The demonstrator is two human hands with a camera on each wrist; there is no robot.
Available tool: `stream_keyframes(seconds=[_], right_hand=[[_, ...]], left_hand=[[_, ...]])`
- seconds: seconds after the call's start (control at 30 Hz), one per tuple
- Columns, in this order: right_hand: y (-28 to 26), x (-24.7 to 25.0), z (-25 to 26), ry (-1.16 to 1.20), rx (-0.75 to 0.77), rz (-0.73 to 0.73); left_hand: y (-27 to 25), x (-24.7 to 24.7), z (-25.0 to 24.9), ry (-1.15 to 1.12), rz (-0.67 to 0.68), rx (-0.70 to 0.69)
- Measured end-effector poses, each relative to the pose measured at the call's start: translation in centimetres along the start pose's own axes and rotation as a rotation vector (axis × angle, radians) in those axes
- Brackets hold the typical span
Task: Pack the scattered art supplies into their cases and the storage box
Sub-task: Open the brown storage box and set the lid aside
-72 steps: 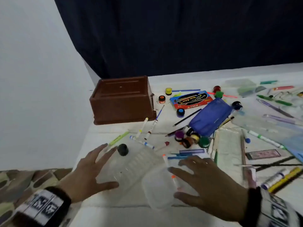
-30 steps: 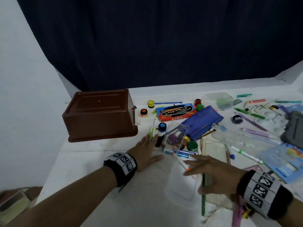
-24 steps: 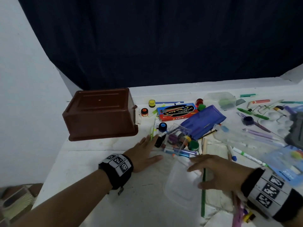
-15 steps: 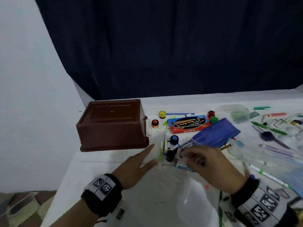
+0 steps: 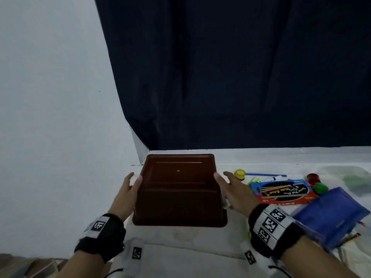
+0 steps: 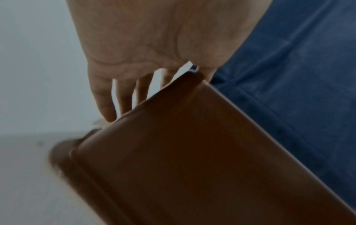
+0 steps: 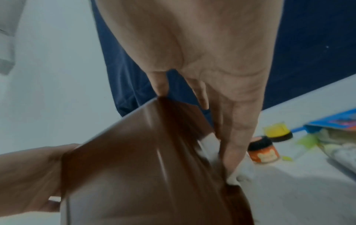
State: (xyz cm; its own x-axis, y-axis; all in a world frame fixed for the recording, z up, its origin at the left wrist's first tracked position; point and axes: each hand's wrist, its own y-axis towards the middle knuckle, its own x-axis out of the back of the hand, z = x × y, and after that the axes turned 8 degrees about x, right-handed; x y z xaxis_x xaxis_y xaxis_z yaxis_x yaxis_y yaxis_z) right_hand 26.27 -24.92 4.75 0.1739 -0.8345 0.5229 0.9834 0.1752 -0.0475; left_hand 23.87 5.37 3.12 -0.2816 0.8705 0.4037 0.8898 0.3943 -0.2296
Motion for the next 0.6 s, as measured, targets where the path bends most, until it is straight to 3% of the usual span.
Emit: stream_keyframes(seconds=[0.07, 0.13, 0.3, 0.47, 0.6], right_hand=[[0.4, -0.5, -0.3, 0.106, -0.068, 0.040], [0.0, -0.6, 0.0, 0.202, -0.086, 0.042], [-3.0, 0.1, 0.2, 0.284, 0.017, -0.006], [-8.6, -0.1, -0.1, 0.458, 0.175, -0.060], [-13.4, -0.7, 1.0, 0.698, 0.119, -0.099]], left_hand=[[0.4, -0.3, 0.4, -0.110, 0.115, 0.045], [-0.3, -0.2, 0.3, -0.175, 0.146, 0.026], [-2.8, 1.9, 1.1, -0.350, 0.292, -0.019], [-6.8, 4.7, 2.4, -0.307, 0.422, -0.196], [-10.7, 5.1, 3.9, -0.271, 0.456, -0.212]])
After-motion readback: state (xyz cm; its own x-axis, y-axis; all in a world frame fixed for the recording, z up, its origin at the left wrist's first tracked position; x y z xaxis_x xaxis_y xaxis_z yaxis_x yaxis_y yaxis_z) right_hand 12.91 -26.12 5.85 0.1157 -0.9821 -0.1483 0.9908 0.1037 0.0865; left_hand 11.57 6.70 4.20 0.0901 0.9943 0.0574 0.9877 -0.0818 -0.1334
